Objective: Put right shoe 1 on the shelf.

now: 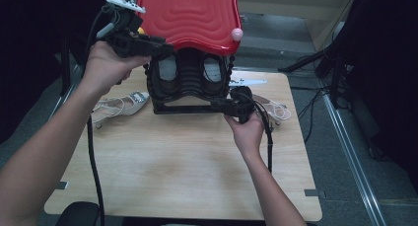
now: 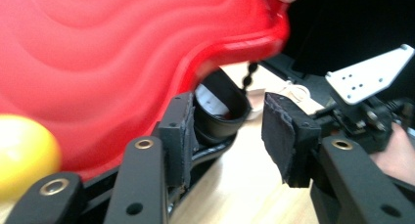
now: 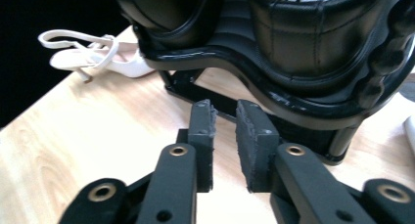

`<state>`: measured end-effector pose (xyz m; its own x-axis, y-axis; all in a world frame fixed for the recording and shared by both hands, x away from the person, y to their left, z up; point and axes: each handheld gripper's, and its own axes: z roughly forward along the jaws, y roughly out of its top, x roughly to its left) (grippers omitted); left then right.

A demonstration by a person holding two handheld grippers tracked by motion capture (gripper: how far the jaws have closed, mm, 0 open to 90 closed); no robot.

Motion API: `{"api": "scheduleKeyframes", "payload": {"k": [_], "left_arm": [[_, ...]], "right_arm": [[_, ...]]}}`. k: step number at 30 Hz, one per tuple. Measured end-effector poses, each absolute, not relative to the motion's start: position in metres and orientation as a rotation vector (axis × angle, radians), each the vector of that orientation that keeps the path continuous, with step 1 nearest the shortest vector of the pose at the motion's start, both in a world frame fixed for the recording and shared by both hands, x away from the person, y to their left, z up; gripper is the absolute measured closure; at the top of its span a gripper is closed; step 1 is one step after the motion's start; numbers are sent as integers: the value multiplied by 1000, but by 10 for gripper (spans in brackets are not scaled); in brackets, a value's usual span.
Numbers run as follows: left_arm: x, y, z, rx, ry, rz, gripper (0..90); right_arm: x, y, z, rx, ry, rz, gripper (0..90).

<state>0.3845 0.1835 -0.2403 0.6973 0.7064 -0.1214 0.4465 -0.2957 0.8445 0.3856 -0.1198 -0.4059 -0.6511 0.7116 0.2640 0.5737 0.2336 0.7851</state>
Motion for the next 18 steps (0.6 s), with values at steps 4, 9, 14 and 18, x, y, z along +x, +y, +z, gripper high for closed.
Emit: {"api": "scheduleKeyframes", "payload": {"k": [4, 9, 14, 18], "left_arm": [[372, 184, -251, 1941, 870, 307, 533], [363, 184, -266, 1954, 859, 324, 528], [357, 183, -281, 1955, 847, 295, 528], [355, 183, -295, 1956, 842, 274, 527]], "right_arm": [[380, -121, -408, 1214, 2352, 1413, 736], [376, -121, -415, 1191, 2386, 1418, 725], [371, -122, -424, 1165, 2423, 1430, 693], [365, -123, -432, 1168, 2407, 1416, 690]]}}
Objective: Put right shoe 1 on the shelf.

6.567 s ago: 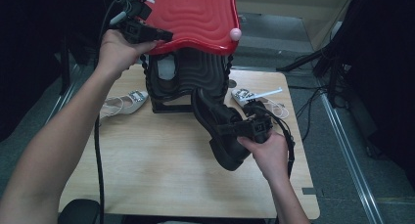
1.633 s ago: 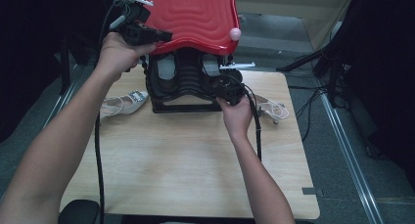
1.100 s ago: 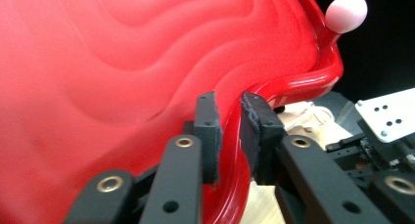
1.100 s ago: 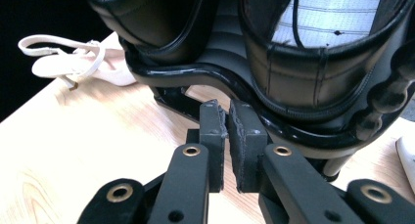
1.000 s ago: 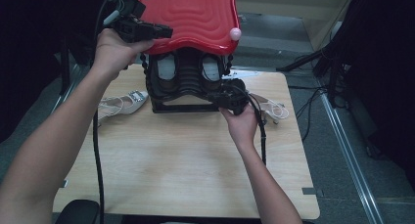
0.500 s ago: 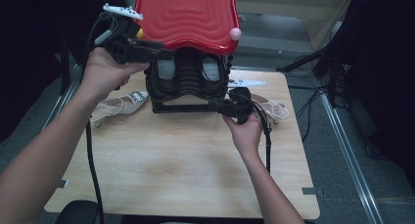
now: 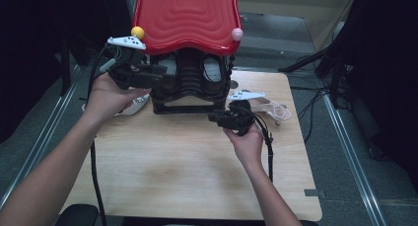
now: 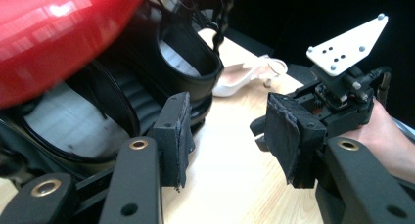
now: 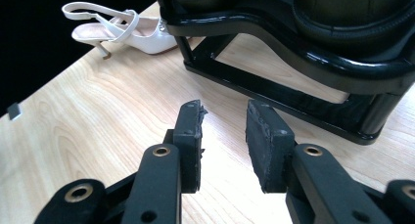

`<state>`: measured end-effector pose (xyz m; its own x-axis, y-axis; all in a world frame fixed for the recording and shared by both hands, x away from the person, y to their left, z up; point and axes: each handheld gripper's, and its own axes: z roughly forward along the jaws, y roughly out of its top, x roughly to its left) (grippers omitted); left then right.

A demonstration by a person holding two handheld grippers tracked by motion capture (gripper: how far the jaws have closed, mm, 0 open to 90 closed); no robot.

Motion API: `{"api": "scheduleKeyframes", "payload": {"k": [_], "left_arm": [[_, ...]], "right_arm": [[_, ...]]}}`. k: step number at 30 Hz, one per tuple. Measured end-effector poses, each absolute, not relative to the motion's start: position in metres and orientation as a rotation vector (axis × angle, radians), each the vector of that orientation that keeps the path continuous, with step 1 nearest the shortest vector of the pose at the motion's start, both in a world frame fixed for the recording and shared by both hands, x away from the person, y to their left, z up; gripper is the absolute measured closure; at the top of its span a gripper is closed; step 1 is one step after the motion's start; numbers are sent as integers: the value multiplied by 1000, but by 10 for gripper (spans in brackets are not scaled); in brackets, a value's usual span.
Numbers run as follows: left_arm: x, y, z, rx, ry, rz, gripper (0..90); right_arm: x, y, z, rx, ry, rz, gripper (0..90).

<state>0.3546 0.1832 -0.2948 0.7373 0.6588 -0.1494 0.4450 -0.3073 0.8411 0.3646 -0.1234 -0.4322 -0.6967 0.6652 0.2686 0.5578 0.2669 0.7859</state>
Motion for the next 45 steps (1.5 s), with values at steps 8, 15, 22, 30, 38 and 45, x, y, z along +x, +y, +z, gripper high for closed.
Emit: {"api": "scheduleKeyframes", "payload": {"k": [8, 15, 22, 30, 38, 45], "left_arm": [[357, 184, -317, 1954, 861, 237, 529], [359, 186, -338, 1952, 889, 209, 531], [355, 183, -364, 1997, 896, 228, 530], [355, 184, -401, 2002, 940, 154, 534], [349, 185, -421, 2014, 947, 162, 537], [343, 188, -437, 2041, 953, 138, 556]], "right_arm": [[352, -130, -445, 1185, 2411, 1424, 718], [342, -132, -457, 1182, 2430, 1394, 674], [331, -133, -470, 1191, 2416, 1361, 668], [317, -142, -471, 1183, 2362, 1385, 604], [317, -153, -473, 1157, 2435, 1418, 633], [316, -157, -474, 1092, 2494, 1352, 677]]}}
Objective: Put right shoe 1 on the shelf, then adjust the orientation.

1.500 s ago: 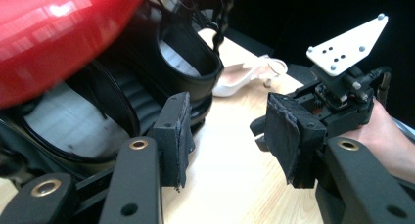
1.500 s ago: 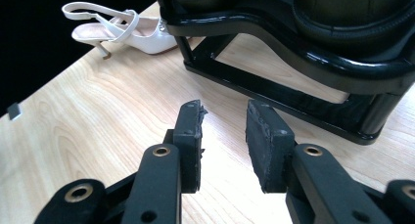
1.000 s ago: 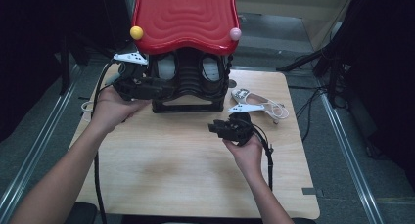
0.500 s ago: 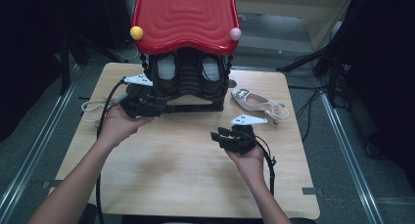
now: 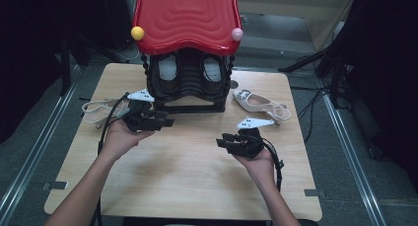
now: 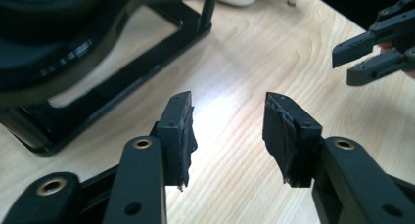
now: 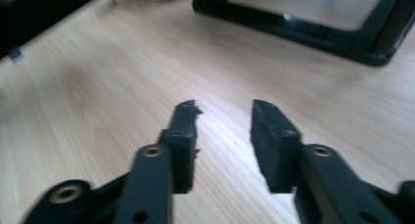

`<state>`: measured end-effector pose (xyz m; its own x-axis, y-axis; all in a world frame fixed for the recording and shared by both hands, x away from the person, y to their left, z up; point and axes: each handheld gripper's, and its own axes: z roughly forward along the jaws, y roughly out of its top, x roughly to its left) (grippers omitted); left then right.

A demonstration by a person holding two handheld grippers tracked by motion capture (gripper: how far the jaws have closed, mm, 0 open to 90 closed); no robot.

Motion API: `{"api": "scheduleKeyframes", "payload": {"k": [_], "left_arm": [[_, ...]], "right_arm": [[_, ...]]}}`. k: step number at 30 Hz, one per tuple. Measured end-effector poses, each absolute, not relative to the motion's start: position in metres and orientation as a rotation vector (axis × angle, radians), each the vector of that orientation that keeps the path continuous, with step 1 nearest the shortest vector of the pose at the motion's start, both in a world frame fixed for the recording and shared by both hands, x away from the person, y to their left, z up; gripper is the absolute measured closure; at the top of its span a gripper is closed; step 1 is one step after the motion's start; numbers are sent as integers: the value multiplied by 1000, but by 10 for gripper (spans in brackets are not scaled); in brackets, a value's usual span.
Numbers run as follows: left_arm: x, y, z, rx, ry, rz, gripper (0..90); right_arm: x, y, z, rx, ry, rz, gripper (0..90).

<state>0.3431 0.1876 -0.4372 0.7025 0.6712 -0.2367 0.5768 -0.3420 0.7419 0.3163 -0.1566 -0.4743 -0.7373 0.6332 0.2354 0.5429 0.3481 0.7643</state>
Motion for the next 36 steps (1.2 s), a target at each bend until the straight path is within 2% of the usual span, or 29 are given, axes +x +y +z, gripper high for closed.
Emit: {"api": "scheduleKeyframes", "payload": {"k": [5, 11, 14, 20, 30, 36], "left_arm": [[339, 192, -448, 2034, 944, 119, 640], [334, 198, -463, 2056, 949, 102, 733], [332, 205, -471, 2033, 964, 97, 772], [331, 216, -479, 2053, 983, 102, 843], [331, 236, -483, 2026, 1033, 130, 869], [333, 255, -487, 1990, 1094, 139, 860]], "right_arm": [[313, -160, -480, 1084, 2479, 1362, 615], [305, -169, -485, 1003, 2423, 1411, 650], [305, -172, -487, 1074, 2454, 1354, 606], [307, -179, -493, 1151, 2489, 1322, 642], [304, -182, -493, 1132, 2459, 1373, 696], [309, -188, -495, 1124, 2427, 1350, 616]]}}
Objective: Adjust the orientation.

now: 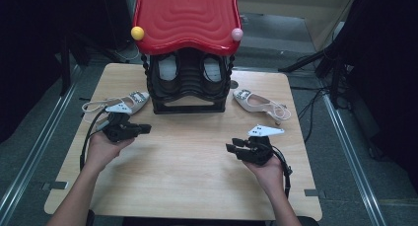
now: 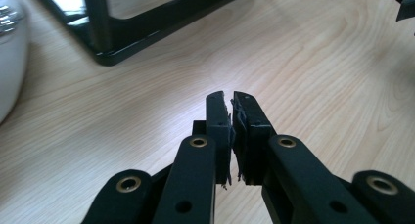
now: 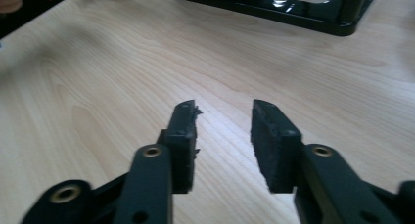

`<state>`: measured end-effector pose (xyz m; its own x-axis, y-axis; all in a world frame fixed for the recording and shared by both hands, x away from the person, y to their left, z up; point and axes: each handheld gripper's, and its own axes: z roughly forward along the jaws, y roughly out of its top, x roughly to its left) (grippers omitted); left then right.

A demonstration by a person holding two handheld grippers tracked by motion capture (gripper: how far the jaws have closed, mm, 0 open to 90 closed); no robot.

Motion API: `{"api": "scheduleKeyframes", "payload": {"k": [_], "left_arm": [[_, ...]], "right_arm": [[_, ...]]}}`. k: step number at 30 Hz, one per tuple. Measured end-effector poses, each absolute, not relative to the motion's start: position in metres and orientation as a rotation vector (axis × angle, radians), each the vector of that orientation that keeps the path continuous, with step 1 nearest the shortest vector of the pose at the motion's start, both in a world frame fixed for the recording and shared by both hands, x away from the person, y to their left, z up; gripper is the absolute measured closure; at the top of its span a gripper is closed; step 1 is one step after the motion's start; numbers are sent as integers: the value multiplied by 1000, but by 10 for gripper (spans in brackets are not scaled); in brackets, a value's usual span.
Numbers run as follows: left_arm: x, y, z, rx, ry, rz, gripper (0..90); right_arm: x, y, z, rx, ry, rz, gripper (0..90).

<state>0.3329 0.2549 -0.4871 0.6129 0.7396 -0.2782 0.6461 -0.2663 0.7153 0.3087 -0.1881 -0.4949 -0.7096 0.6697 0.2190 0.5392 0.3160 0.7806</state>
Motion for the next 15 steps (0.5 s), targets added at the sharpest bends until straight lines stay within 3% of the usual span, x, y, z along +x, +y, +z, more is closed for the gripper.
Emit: {"api": "scheduleKeyframes", "payload": {"k": [15], "left_arm": [[324, 291, -487, 1945, 1164, 216, 877]], "right_arm": [[317, -199, -492, 1124, 2406, 1366, 606]]}}
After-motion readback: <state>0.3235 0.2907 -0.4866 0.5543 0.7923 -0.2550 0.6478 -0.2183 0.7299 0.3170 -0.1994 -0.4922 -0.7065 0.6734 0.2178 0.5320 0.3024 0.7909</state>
